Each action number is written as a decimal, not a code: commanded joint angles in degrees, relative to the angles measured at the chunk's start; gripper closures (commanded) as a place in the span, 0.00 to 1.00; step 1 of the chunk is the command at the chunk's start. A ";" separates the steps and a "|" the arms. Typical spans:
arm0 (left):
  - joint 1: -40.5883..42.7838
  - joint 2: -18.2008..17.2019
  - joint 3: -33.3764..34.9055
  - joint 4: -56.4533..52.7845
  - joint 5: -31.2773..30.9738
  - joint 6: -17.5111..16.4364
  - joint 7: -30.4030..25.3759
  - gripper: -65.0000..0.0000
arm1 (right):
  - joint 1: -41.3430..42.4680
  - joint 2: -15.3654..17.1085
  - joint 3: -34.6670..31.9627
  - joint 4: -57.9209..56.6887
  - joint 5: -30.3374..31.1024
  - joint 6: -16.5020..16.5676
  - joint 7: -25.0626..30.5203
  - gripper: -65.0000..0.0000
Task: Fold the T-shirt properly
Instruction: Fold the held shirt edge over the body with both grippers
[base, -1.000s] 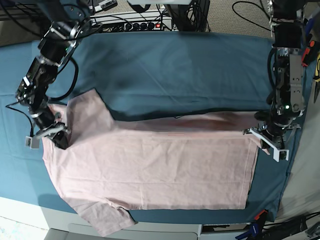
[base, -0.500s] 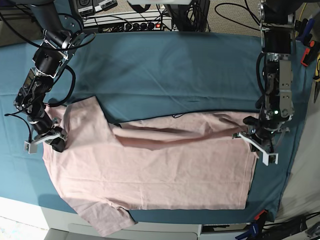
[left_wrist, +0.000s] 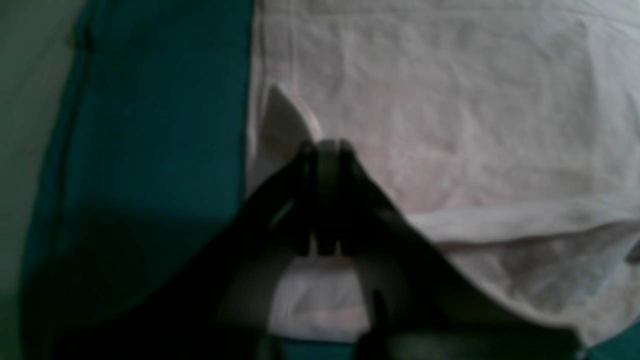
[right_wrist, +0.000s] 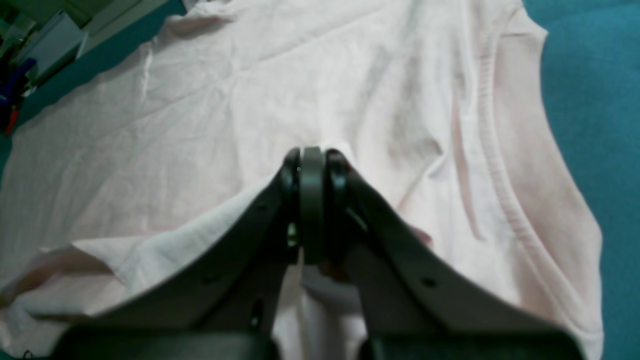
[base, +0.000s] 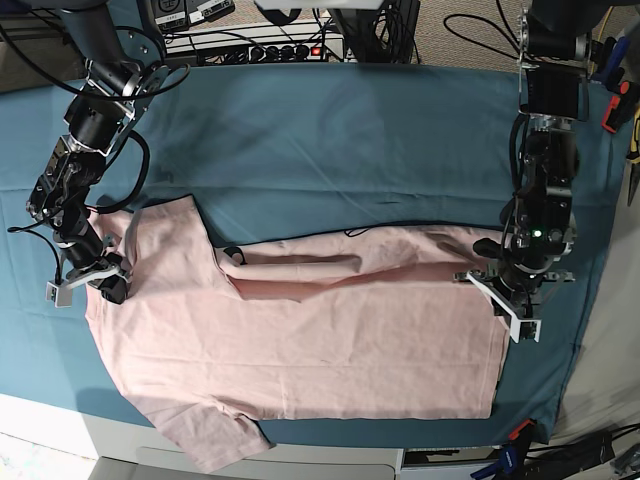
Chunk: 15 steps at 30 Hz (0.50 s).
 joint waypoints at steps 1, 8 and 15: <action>-1.55 -0.61 -0.31 0.92 0.70 0.22 -1.49 1.00 | 1.73 1.11 0.07 0.90 1.03 0.33 1.68 1.00; -1.55 -0.61 -0.31 0.92 2.71 2.62 -2.54 1.00 | 1.70 1.11 0.09 0.90 -1.66 -5.03 1.75 1.00; -1.57 -0.59 -0.31 0.92 2.69 2.60 -2.54 1.00 | 1.57 1.11 0.09 0.90 -4.90 -9.97 1.51 1.00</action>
